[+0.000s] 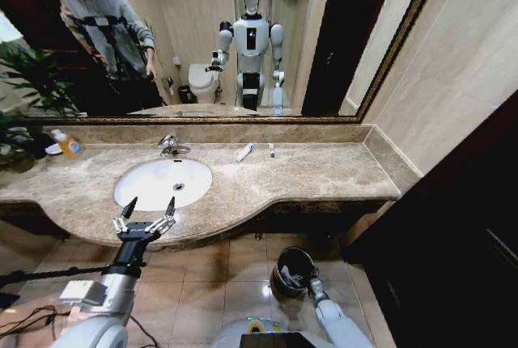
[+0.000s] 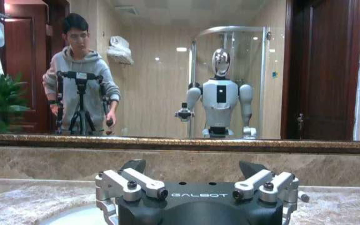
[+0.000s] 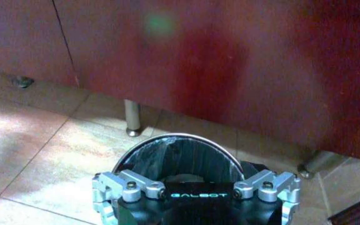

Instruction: Pick up the trash from the sink and place it in the trash bin.

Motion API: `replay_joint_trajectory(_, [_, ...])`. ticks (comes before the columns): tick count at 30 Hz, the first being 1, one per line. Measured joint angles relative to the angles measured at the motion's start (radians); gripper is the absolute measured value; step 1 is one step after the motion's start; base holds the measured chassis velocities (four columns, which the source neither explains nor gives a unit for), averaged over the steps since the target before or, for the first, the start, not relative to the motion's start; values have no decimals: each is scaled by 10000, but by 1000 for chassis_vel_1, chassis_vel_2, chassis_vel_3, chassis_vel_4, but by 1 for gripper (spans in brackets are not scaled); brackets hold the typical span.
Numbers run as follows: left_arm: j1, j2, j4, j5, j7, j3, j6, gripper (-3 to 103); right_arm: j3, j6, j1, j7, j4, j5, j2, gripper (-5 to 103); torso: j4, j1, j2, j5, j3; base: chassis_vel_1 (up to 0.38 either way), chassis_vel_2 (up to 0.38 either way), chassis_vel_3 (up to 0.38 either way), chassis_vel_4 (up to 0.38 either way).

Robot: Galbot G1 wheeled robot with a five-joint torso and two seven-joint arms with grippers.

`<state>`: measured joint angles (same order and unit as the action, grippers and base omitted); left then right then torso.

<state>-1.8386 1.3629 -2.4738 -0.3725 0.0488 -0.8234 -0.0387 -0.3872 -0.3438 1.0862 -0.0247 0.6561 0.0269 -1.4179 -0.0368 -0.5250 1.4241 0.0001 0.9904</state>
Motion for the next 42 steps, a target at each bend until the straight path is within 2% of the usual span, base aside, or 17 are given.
replay_joint_trajectory(2, [0,0,0,0,0,0,0,100,0,-203,-7,81,-107,-21,-6,100,0,0,0,-1,0,0,0,0,0])
replay_joint_trajectory(4, [0,0,0,0,0,0,0,100,20,-849,-124,256,-505,12,-20,100,1,0,0,0,0,0,0,0,0])
replay_joint_trajectory(7, [0,0,0,0,0,0,0,100,38,-1153,-201,282,-573,-137,0,100,0,0,0,-1,0,0,0,0,0])
replay_joint_trajectory(18, [0,0,0,0,0,0,0,100,-37,-1098,0,666,-32,95,198,100,0,0,0,2,0,0,0,0,0])
replay_joint_trajectory(24, [1,0,0,0,0,0,0,100,-245,-774,765,668,1768,-731,664,100,0,0,0,0,0,0,0,0,0])
replay_joint_trajectory(26, [0,0,0,0,-1,0,1,100,-509,-279,1412,637,3371,-929,955,100,1,0,1,1,0,0,0,0,0])
replay_joint_trajectory(28, [0,0,0,0,0,0,0,100,-593,-133,1573,624,3812,-944,1015,100,1,0,1,0,0,0,0,0,0])
replay_joint_trajectory(29, [0,0,0,0,0,0,0,100,-878,146,1983,620,4970,-1001,1110,100,0,0,1,0,0,0,0,0,0])
replay_joint_trajectory(33, [0,0,0,0,0,0,0,100,-1599,189,2590,615,6660,-939,1115,100,-1,0,2,0,0,0,0,0,0])
replay_joint_trajectory(34, [0,0,0,0,-1,0,0,100,-2008,487,3117,718,8007,-816,1155,100,0,-1,2,0,0,0,0,0,0])
replay_joint_trajectory(36, [1,0,0,0,0,0,0,100,-2146,671,3329,904,8553,-732,1181,100,1,0,2,-4,0,0,0,0,0])
replay_joint_trajectory(38, [0,0,0,0,0,-1,0,100,-2511,888,3845,1456,9869,-448,1151,103,0,0,1,2,0,0,0,0,0])
replay_joint_trajectory(40, [0,0,0,0,0,0,0,100,-2740,962,4151,1562,10637,-272,1075,96,0,0,2,0,0,0,0,0,0])
replay_joint_trajectory(42, [0,0,0,0,0,0,0,100,-2804,961,4337,1613,11120,-238,1038,96,2,0,2,-2,0,0,0,0,0])
